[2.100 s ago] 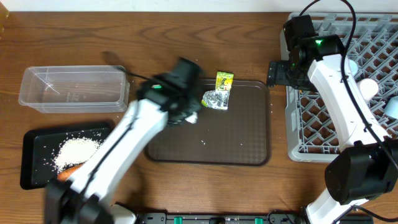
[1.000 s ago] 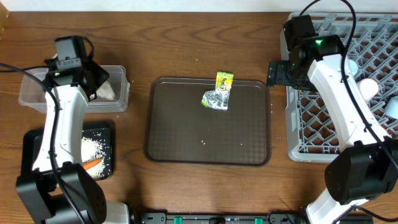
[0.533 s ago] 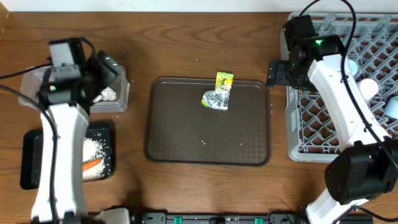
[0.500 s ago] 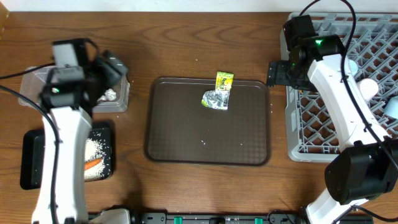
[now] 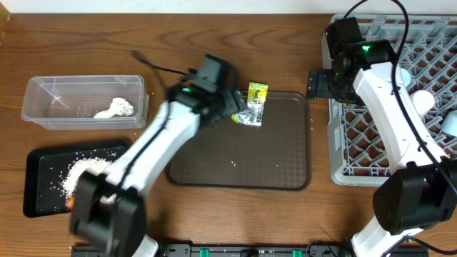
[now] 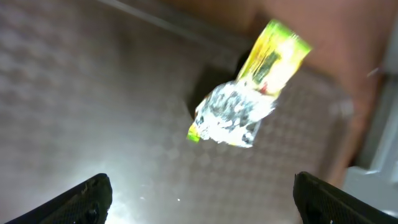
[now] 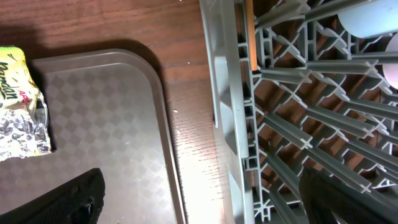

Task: Sort waste into correct bins and load items into the dishwasher rack
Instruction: 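Reach the left gripper to the foil snack wrapper and grasp it, then carry the foil wrapper left and drop it into the clear container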

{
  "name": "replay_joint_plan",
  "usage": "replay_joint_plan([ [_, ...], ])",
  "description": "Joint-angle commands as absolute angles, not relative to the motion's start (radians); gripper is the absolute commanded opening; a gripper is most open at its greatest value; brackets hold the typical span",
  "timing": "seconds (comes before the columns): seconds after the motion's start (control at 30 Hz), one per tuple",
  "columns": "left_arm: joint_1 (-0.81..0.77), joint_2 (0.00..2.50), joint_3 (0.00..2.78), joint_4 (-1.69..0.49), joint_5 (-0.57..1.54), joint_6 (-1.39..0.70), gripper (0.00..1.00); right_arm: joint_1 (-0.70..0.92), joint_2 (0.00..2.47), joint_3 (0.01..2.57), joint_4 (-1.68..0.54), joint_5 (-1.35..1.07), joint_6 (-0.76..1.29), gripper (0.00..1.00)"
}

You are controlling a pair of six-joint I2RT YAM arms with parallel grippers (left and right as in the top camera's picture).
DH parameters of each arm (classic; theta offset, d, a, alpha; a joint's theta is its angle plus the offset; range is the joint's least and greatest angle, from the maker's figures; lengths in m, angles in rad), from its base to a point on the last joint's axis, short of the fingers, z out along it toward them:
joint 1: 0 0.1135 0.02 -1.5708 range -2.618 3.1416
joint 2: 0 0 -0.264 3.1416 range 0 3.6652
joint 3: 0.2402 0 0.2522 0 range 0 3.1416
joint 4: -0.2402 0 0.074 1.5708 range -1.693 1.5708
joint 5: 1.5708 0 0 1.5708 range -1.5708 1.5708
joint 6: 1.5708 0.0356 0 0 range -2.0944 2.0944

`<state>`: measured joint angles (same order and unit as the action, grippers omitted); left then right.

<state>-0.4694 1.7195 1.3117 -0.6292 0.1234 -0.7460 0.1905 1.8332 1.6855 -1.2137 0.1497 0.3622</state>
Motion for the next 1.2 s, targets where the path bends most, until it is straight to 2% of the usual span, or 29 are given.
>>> replay_joint_plan([
  [0.0,-0.488,1.798,1.319,-0.614,0.088,-0.680,0.95,0.189,1.811,1.685,-1.215,0.153,0.359,0.99],
  [0.2,-0.488,1.884,1.319,-0.577,0.017,-0.659,0.95,0.189,1.811,1.685,-1.215,0.153,0.359,0.99],
  [0.47,-0.513,1.954,1.319,-0.483,0.050,-0.646,0.95,0.189,1.811,1.685,-1.215,0.153,0.359,0.99],
  [0.57,-0.525,1.972,1.319,-0.461,0.052,-0.643,0.91,0.184,1.811,1.685,-1.215,0.153,0.359,0.99],
  [0.67,-0.534,1.981,1.319,-0.453,0.051,-0.635,0.70,0.199,1.811,1.685,-1.215,0.153,0.358,0.99],
  [0.9,-0.533,1.980,1.319,-0.455,0.048,-0.617,0.34,0.201,1.811,1.685,-1.215,0.153,0.359,0.99],
  [0.97,-0.533,1.976,1.319,-0.455,0.047,-0.617,0.19,0.203,1.811,1.685,-1.215,0.152,0.359,0.99],
  [1.0,-0.533,1.968,1.319,-0.455,0.047,-0.617,0.08,0.206,1.811,1.685,-1.215,0.152,0.359,0.99],
  [1.17,-0.506,1.871,1.319,-0.476,0.006,-0.617,0.06,0.209,1.811,1.685,-1.215,0.153,0.359,0.99],
])
